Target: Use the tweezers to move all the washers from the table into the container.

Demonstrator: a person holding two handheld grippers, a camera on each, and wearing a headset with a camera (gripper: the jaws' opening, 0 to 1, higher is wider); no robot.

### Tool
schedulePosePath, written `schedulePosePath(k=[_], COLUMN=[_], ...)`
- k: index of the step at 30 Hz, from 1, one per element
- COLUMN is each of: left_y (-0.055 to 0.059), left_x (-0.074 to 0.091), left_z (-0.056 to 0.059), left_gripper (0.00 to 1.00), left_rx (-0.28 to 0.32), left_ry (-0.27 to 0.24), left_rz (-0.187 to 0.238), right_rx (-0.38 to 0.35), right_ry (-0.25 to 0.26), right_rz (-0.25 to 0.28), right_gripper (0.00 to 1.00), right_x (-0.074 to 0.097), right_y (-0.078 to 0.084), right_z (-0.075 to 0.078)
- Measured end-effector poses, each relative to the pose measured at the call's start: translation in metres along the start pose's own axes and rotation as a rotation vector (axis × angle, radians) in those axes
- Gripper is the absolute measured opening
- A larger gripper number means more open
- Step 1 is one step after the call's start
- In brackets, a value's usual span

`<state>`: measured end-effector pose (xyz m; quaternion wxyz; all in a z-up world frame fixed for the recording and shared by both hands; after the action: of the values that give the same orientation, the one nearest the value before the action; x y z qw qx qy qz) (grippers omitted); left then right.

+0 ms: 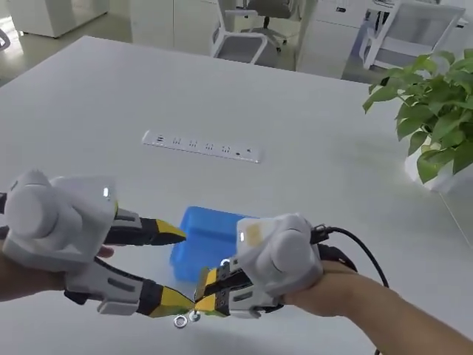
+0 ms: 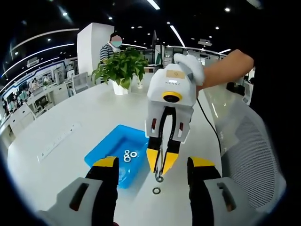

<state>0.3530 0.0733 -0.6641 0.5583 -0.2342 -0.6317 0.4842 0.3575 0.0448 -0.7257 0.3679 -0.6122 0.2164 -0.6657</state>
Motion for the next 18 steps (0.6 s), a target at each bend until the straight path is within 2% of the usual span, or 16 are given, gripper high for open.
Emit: schedulePosePath(k=[7,13,18], left_y=[0.004,0.008,0.009], left_x=[0.008,0.013,0.016], left_z=[-0.001,-0.001,-0.001], left_gripper=[0.77,0.88,0.93], left_rx=[0.052,0.087,0.112], left_ry=[-0.041,-0.071,-0.083], left_rz=[0.039,0.055,0.078], right_rx=[-0.001,0.004,0.011], right_ry=[0.009,0.028,0.043], right_rz=[0.005,0.014,0.014], right_gripper=[0.08,0.08,0.08], right_x=[0.013,0.025,0.035], right_y=[-0.007,-0.014,-0.017], right_z=[0.006,0.016,0.027])
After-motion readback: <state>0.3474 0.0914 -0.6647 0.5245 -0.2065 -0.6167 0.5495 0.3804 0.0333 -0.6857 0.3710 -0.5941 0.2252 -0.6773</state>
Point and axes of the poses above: the centre of the closed fingertips' face, and the gripper's own axes: x roughly backward along the fingers, z roughly to its right, y roughly out of its underside, the point moved 2 cm from there along x, roughly backward along the fingers, and after that the axes turned 10 degrees about y, right-handed, at the moved point
